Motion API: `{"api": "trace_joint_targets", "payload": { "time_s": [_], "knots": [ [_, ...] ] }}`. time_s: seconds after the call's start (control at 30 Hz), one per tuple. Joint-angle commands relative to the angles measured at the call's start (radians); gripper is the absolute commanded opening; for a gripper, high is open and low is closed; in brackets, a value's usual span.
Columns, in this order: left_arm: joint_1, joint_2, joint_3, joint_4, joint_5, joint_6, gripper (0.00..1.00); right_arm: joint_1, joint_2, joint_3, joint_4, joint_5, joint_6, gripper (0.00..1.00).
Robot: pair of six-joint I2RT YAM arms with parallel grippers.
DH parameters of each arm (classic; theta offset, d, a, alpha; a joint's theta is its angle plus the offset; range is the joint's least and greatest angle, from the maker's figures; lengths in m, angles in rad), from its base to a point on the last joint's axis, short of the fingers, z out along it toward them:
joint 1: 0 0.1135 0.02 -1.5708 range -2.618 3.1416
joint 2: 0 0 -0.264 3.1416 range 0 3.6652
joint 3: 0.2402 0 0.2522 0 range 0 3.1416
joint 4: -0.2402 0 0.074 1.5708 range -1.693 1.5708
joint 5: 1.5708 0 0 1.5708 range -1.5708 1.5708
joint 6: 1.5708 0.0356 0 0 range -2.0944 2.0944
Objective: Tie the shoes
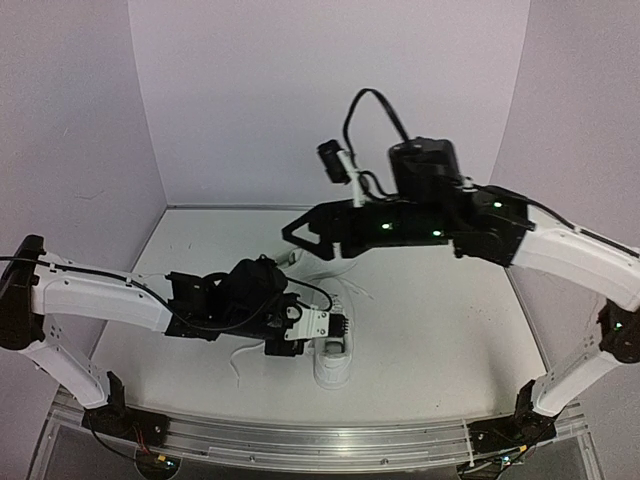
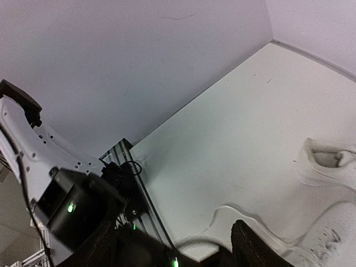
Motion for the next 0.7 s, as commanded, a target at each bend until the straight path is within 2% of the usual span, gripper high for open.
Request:
{"api": "trace_joint_targets", "payload": {
  "time_s": [0.0, 0.17, 0.27, 0.47, 0.67],
  "knots": [
    [0.117, 0.01, 0.069, 0.045, 0.153, -0.142, 0.0, -0.018, -0.215, -0.228, 0.096, 0.139, 0.001, 0.65],
    [0.223, 0.052, 0.111, 0.052, 0.256, -0.248, 0.0, 0.003, -0.272, -0.41, 0.101, 0.174, 0.045, 0.59],
    [0.265, 0.104, 0.147, 0.041, 0.291, -0.3, 0.0, 0.069, -0.219, -0.447, 0.133, 0.212, 0.065, 0.55],
    [0.309, 0.196, 0.209, 0.002, 0.347, -0.361, 0.0, 0.21, 0.034, -0.424, 0.261, 0.416, 0.1, 0.48],
    [0.352, 0.219, 0.214, 0.008, 0.42, -0.389, 0.0, 0.283, 0.328, -0.242, 0.327, 0.533, 0.042, 0.45]
  ]
}}
